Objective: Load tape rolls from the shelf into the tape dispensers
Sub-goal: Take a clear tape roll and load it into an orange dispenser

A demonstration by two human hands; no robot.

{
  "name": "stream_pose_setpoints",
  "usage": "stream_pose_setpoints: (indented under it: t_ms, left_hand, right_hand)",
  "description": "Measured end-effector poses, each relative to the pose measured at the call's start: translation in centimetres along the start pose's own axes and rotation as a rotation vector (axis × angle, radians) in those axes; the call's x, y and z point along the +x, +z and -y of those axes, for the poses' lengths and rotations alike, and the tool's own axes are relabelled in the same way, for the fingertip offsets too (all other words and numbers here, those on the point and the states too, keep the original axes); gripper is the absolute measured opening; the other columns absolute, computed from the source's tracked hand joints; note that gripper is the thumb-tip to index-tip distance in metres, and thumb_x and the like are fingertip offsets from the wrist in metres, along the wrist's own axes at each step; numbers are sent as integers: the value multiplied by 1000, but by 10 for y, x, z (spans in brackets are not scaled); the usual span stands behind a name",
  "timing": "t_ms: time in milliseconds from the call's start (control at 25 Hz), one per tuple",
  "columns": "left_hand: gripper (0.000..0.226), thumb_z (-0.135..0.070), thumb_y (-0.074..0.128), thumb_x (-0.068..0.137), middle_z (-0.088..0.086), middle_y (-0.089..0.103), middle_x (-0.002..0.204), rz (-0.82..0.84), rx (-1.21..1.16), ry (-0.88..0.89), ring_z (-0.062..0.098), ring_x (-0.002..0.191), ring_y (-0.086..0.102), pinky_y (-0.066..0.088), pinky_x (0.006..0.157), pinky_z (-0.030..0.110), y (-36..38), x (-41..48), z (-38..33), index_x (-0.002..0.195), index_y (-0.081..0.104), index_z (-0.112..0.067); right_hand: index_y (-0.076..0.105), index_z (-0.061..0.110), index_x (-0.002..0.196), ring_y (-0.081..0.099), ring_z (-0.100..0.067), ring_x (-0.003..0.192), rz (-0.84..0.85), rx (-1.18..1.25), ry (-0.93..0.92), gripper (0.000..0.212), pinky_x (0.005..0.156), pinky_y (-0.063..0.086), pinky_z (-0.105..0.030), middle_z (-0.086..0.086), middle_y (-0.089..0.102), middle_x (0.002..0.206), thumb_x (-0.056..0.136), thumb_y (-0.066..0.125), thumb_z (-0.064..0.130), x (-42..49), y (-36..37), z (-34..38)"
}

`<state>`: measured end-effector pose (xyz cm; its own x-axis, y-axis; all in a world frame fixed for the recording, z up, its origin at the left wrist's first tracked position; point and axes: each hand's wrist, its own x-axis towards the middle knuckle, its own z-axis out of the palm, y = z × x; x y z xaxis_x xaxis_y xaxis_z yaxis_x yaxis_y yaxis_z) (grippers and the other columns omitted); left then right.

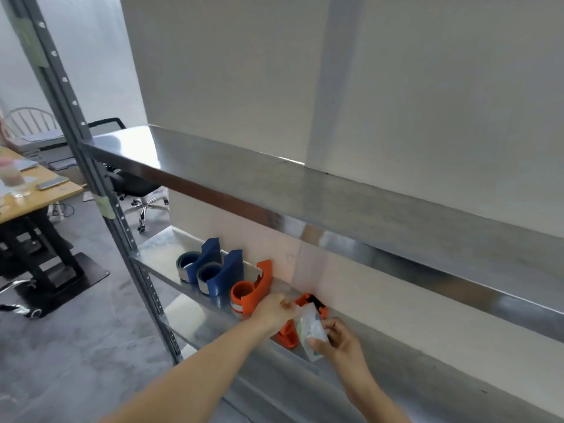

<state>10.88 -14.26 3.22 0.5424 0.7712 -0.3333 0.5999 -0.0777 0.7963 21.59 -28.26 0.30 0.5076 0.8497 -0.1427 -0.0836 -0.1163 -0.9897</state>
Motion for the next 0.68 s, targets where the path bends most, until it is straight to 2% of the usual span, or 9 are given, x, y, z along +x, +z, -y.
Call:
stream_pose_setpoints:
  t_ms: [80,160,240,320,400,520,600,680]
  left_hand:
    - [6,-23,61,90,1,64,92,-6,5,6,16,88,61,52,85,31,-11,18,3,90,61,-17]
    - [21,-26,58,92,4,66,106,-25,21,5,20,100,64,52,89,30,-17,30,9,108,61,-13]
    - [29,-29,55,93,5,65,114,-36,45,-15,22,105,62,50,90,30,-19,39,19,117,57,-13]
    - [31,-28,52,94,3,63,112,70,83,-45,20,102,61,50,87,29,-17,50,33,121,56,-12]
    - [30,-23,51,95,0,61,108,225,76,-39,17,99,58,47,84,28,-14,56,43,122,56,-12]
    - [23,-17,51,94,7,68,113,334,14,3,23,107,63,51,97,38,-11,66,55,114,62,-12]
    - [27,-20,47,97,5,68,115,378,-33,9,22,108,63,50,101,38,-10,69,54,118,62,-14]
    - [26,-26,44,100,0,69,111,447,-133,-5,16,104,65,53,93,31,-14,68,52,118,62,-19]
  right_hand:
    - [62,1,91,67,-21,81,-25,-2,-3,32,68,52,-26,-15,74,90,63,73,11,10,9,-3]
    - [62,2,97,69,-18,80,-102,0,20,34,64,53,-21,-15,74,92,66,74,11,15,14,-5]
    - [58,6,105,69,-17,81,-224,10,76,34,59,53,-20,-13,73,96,75,74,4,21,18,-5]
    - [49,17,114,66,-15,87,-348,29,138,44,58,52,-21,-6,67,101,80,68,-3,32,24,-10]
    - [42,29,124,64,-19,94,-406,34,189,57,62,51,-24,-4,64,105,83,62,-5,41,38,-17]
    - [47,23,135,63,-33,99,-485,100,260,65,73,55,-37,-15,64,117,75,66,4,53,64,-31]
    - [49,19,135,65,-35,102,-503,210,304,58,86,56,-45,-18,66,117,81,63,1,56,76,-33]
    - [53,23,126,66,-32,102,-487,316,307,44,89,55,-46,-16,68,113,90,55,-1,56,87,-27]
